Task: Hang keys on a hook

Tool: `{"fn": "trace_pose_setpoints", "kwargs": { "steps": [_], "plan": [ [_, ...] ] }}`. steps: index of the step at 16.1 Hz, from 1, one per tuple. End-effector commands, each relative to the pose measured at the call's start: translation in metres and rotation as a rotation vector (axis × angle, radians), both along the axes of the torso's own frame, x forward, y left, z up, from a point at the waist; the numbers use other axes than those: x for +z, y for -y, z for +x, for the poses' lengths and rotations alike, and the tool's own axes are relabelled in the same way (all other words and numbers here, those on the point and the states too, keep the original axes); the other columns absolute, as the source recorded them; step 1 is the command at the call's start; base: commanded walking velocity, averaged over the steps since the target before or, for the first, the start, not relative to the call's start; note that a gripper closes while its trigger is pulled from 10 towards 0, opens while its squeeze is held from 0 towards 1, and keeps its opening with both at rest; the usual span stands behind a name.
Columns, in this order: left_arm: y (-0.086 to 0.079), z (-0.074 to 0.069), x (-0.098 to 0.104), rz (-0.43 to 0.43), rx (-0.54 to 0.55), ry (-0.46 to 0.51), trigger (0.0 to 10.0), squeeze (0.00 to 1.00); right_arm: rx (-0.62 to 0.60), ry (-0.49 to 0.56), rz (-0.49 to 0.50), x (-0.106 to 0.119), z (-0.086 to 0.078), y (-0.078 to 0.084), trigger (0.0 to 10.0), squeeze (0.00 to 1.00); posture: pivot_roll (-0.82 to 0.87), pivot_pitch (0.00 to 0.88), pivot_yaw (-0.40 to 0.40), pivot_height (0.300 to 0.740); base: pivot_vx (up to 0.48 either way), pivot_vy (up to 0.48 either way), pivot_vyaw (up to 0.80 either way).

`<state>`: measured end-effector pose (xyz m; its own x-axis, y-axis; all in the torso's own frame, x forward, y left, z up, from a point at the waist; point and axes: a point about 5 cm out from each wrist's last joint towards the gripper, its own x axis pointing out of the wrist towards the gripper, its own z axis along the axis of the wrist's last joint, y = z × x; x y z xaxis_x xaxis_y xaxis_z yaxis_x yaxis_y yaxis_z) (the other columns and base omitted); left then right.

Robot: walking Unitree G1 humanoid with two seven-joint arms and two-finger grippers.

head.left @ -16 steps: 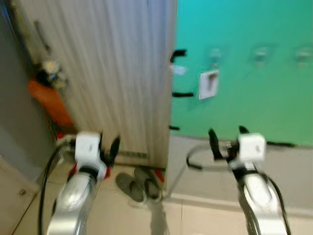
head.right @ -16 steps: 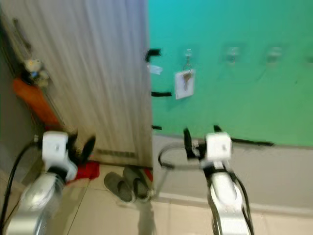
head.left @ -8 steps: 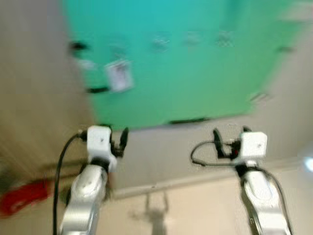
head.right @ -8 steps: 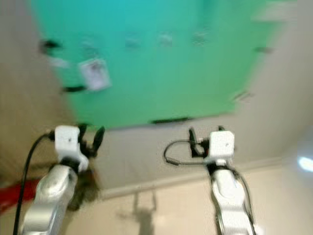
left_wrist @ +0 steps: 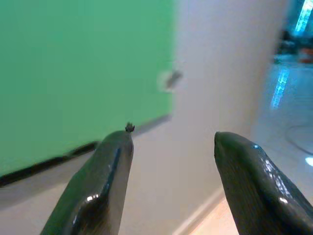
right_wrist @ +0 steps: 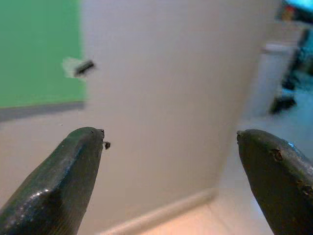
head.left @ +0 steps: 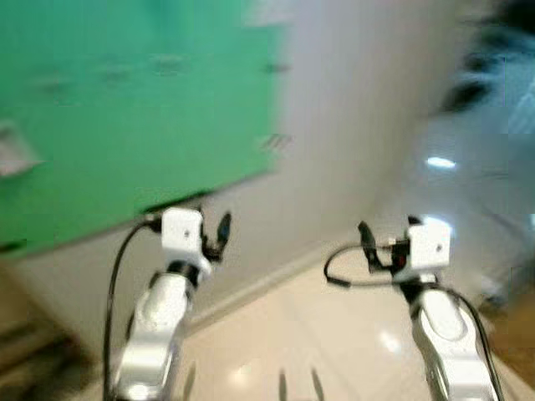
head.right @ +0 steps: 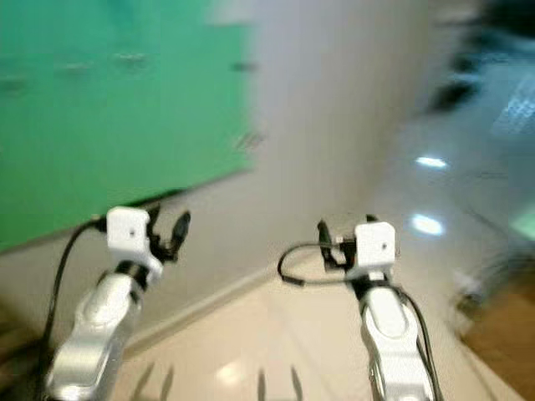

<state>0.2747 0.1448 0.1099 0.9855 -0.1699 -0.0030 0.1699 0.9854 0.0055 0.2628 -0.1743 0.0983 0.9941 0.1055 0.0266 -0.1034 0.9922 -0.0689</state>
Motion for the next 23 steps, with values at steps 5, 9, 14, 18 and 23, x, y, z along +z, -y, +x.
{"fn": "trace_pose_setpoints", "kwargs": {
  "steps": [5, 9, 14, 18, 23],
  "plan": [
    [-0.010, 0.016, -0.011, -0.014, -0.023, -0.070, 10.0, 0.00, 0.076, -0.027, -0.003, -0.004, 0.007, -0.009, 10.0, 0.00, 0.02, 0.000, -0.008, 0.740, 0.000, -0.250, -0.78],
    [-0.023, 0.015, 0.000, 0.024, -0.004, -0.013, 10.0, 0.00, 0.071, -0.056, 0.024, -0.011, 0.011, -0.013, 10.0, 0.00, 0.08, 0.000, -0.047, 0.740, 0.000, 0.000, -0.78],
    [-0.033, -0.009, -0.014, 0.032, 0.077, -0.005, 10.0, 0.00, -0.008, -0.045, 0.046, -0.018, 0.004, 0.001, 10.0, 0.00, 0.09, 0.000, -0.016, 0.740, 0.000, 0.000, -0.77],
    [-0.017, -0.006, -0.010, 0.042, 0.027, 0.022, 10.0, 0.00, -0.075, -0.017, 0.080, -0.015, 0.000, 0.012, 10.0, 0.00, 0.04, 0.000, -0.005, 0.740, 0.000, 0.000, -0.75],
    [-0.016, 0.004, -0.003, -0.009, 0.040, 0.025, 10.0, 1.00, -0.295, 0.006, 0.018, -0.008, -0.001, 0.041, 10.0, 1.00, 0.01, 0.000, 0.031, 0.740, 0.000, 0.000, -0.70]
  ]
}}
